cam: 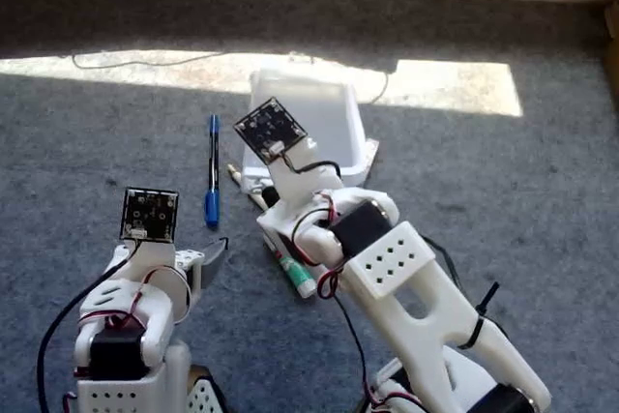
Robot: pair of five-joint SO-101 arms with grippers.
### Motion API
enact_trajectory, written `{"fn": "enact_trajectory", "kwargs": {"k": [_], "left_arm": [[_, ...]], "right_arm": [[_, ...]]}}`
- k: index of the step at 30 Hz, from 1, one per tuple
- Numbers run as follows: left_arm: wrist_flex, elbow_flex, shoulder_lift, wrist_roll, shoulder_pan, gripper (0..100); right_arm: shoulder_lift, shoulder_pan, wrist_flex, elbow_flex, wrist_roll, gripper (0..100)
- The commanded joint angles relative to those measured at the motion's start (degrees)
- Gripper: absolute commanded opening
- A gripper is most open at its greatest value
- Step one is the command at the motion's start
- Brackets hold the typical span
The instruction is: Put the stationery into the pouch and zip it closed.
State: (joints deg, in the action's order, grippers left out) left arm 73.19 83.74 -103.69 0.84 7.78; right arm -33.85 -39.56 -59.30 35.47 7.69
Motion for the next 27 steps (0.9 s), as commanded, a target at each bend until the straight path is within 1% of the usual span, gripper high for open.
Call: {"fn": "enact_trajectory", "kwargs": {"k": [1,4,7,10,16,22,27], "left_arm": [[-1.3,-7.0,0.1,-3.3,-2.9,31],[-1.9,-8.6,0.1,-3.3,-4.2,31],[-6.5,-6.9,0.1,-3.8,-4.4,31],[-10.5,-4.7,0.1,-6.7,-4.4,31],[-13.7,-4.0,0.1,-7.0,-4.4,31],[-16.6,-1.4,0.2,-7.0,-9.5,30],[-22.8,2.2,0.2,-7.0,-9.6,30]], "right_arm": [[-4.5,0.7,0.1,0.6,1.1,0.6],[-5.7,0.7,-0.1,1.2,1.1,0.6],[-6.7,0.7,-0.2,1.2,1.1,0.6],[-7.3,0.4,-1.5,1.2,1.2,0.6],[-7.3,0.3,-1.7,1.2,1.2,0.6],[-7.3,0.3,-1.8,1.2,1.2,0.6],[-7.3,0.2,-2.7,1.2,1.2,0.6]]}}
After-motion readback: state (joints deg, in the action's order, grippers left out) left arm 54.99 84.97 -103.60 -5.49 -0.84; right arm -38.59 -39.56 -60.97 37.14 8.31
